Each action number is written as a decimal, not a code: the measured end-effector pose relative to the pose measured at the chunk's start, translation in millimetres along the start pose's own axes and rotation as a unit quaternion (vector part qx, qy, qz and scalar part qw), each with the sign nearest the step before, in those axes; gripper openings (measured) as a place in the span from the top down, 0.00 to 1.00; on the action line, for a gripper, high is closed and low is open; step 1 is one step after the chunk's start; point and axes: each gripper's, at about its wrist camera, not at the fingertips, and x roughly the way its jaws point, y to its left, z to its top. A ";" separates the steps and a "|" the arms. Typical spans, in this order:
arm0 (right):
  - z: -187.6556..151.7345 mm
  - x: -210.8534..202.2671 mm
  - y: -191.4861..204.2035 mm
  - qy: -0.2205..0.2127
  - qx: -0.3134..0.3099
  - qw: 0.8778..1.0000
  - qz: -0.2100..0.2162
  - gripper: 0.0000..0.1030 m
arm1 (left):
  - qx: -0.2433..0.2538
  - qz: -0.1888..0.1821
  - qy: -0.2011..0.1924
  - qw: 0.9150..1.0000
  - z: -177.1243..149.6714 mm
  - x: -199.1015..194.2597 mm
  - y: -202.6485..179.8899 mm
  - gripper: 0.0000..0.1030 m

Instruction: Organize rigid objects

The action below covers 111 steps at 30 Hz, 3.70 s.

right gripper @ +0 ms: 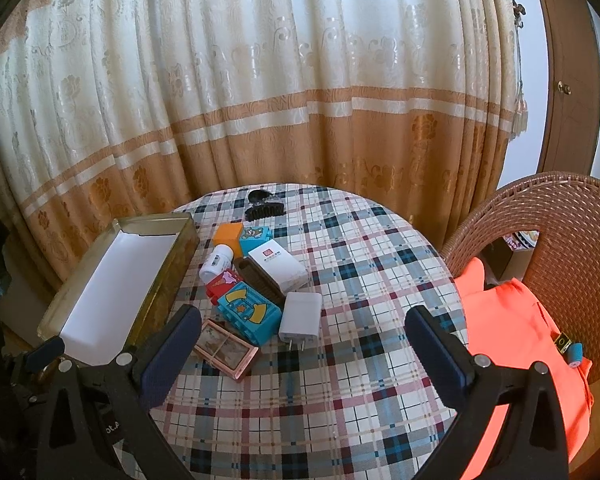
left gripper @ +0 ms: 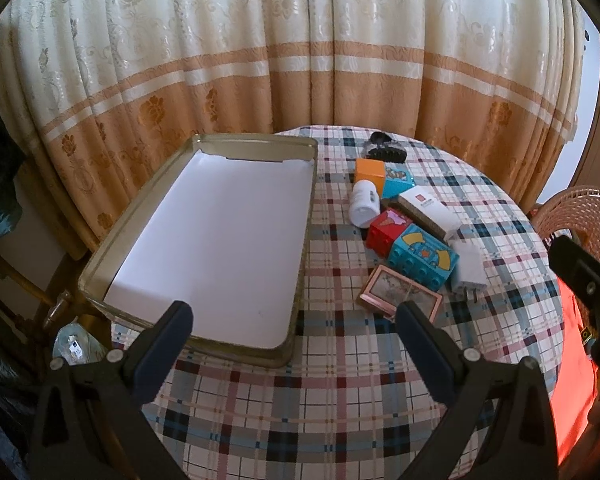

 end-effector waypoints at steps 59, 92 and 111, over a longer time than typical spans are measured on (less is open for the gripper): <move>-16.0 143.9 -11.2 0.191 -0.069 0.978 0.040 0.57 | 0.071 -0.103 0.047 0.991 -11.0 37.7 -50.1 0.22; -28.2 120.4 -54.1 0.163 -0.033 0.985 0.054 0.57 | 0.080 -0.094 0.095 0.988 -0.7 96.0 -84.0 0.17; -26.0 94.2 -60.7 0.126 -0.001 0.991 0.048 0.59 | 0.063 -0.128 0.021 0.989 -8.9 48.1 -74.2 0.18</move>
